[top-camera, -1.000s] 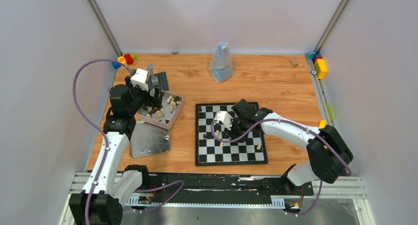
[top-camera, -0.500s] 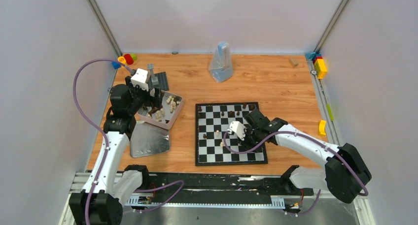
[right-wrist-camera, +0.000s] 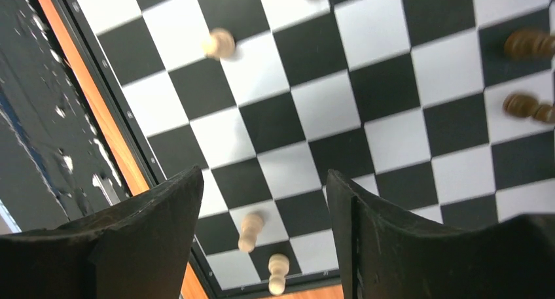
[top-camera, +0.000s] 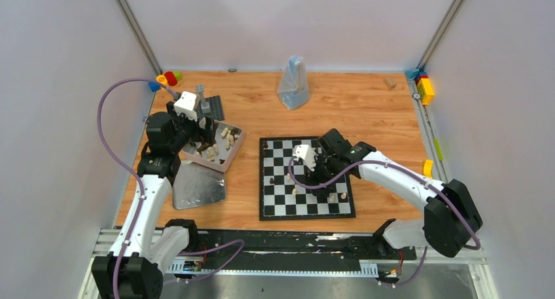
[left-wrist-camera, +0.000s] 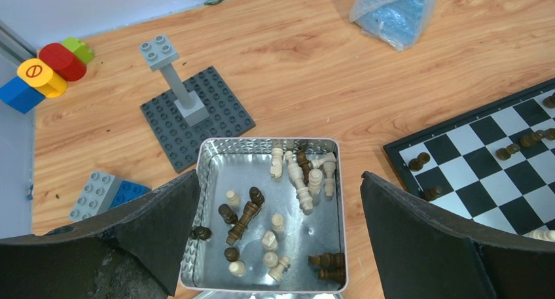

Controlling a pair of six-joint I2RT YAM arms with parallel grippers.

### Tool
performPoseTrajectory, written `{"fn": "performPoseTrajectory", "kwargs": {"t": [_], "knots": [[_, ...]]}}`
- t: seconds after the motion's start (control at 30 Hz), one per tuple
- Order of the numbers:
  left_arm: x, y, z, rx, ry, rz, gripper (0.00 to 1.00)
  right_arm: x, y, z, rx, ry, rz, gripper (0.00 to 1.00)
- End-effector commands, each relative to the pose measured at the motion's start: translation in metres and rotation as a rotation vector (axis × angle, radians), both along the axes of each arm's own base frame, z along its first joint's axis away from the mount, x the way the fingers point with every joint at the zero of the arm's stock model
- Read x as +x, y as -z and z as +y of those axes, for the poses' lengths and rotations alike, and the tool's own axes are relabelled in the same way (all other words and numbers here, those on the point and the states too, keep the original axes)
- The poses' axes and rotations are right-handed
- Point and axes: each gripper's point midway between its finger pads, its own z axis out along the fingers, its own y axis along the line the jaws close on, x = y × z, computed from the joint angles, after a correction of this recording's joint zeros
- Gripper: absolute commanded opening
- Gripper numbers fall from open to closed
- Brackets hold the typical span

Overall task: Set up the chess pieces on the board
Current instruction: Pick up the chess piece from the chessboard.

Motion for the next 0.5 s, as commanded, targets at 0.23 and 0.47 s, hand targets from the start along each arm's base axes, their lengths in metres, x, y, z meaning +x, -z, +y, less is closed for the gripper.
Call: {"fn": "performPoseTrajectory", "kwargs": {"t": [0.23,0.47], "knots": [[0.002,-0.012,0.001,0.013,0.005,-0.041,1.0,0.004,-0.005,0.079,0.125,-0.144,0.055,0.69],[0.002,-0.011,0.002,0.015,0.004,-0.039,1.0,0.007,0.012,0.097,0.105,-0.18,0.058,0.66]]}}
